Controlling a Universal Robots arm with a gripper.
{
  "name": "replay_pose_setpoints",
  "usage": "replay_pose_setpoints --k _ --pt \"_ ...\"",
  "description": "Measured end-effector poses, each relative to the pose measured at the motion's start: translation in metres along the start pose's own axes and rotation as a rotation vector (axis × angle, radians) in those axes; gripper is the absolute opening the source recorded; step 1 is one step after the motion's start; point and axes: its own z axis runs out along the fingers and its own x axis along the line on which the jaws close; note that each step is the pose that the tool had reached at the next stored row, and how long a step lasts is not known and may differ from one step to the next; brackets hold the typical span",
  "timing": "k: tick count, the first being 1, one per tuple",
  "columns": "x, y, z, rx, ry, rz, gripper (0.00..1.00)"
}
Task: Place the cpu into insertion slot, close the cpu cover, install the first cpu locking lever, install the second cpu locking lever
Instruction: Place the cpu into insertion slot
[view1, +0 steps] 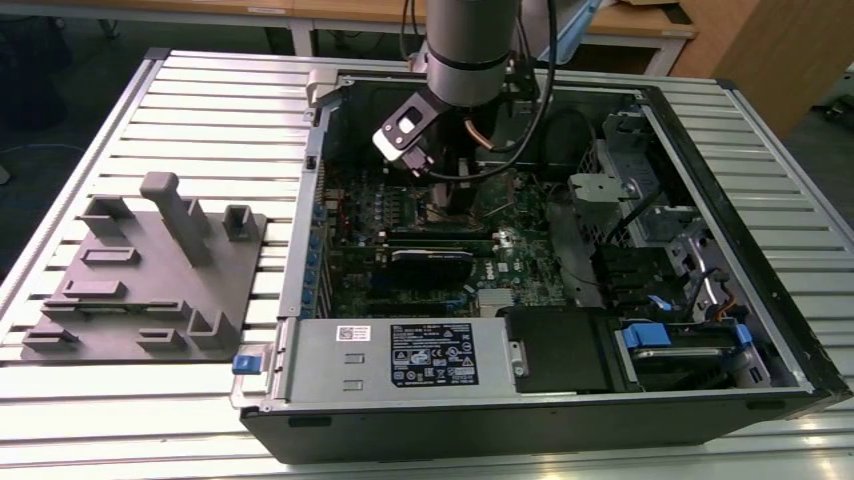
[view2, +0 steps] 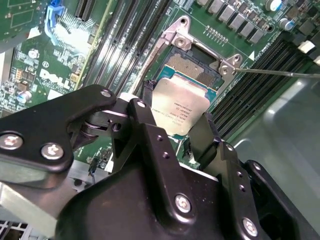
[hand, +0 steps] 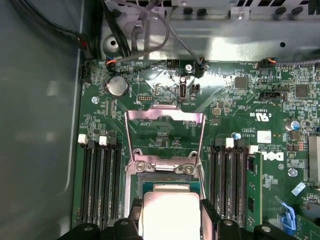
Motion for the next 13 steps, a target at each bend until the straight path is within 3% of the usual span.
replay_pose_setpoints --k 13 --pt "0.0002 -0.0005 0.0042 -0.0005 -0.0013 0.025 0.54"
